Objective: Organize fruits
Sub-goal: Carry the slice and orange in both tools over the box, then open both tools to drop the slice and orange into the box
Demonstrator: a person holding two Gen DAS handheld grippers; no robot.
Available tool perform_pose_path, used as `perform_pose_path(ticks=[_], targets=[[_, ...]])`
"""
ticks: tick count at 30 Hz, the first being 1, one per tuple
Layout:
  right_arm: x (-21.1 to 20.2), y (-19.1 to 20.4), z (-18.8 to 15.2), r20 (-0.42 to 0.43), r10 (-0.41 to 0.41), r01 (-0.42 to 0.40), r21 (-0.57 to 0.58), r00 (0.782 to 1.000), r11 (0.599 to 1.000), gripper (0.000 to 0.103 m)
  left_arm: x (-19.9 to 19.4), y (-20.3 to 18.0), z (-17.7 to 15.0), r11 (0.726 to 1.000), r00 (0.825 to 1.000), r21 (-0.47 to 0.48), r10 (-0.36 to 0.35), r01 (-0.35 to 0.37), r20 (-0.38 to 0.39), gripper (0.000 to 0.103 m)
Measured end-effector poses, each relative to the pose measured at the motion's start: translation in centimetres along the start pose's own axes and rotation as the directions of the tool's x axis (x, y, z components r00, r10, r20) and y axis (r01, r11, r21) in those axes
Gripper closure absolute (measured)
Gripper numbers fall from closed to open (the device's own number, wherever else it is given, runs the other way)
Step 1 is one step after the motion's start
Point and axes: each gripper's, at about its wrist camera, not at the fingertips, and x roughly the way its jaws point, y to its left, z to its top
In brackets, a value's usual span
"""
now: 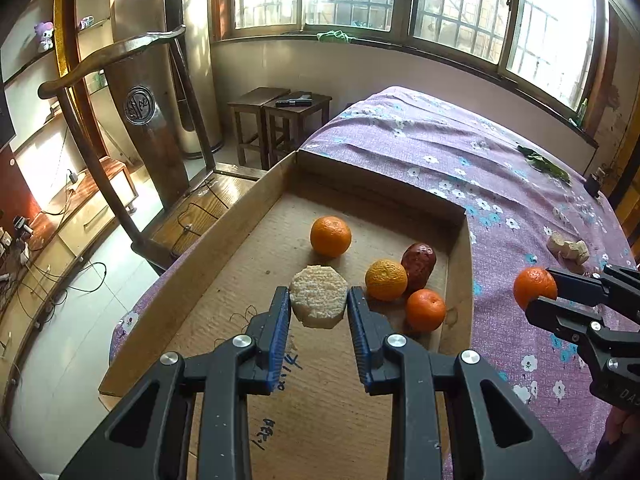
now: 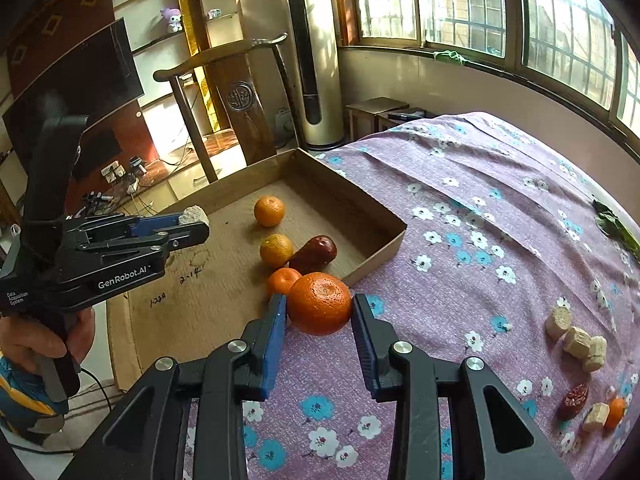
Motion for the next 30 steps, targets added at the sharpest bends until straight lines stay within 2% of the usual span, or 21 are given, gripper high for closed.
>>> perform_pose_path(ticks=[20,30], targets=[[6.0,5.2,1.3,-0.105,0.109,-0.119,-0.099,0.988,0.988,0.067,3.2,1.7,0.5,0.998,0.997,0.010,0.060,-0.060,-0.055,0.075],[8.4,4.7,0.9,-0.164,0.113,-0.129,-0.092,0.980,0.987,0.067,2.1,1.3,0.2,0.998,0.997,-0.007,0.058,-0.058,-0.045,0.075]])
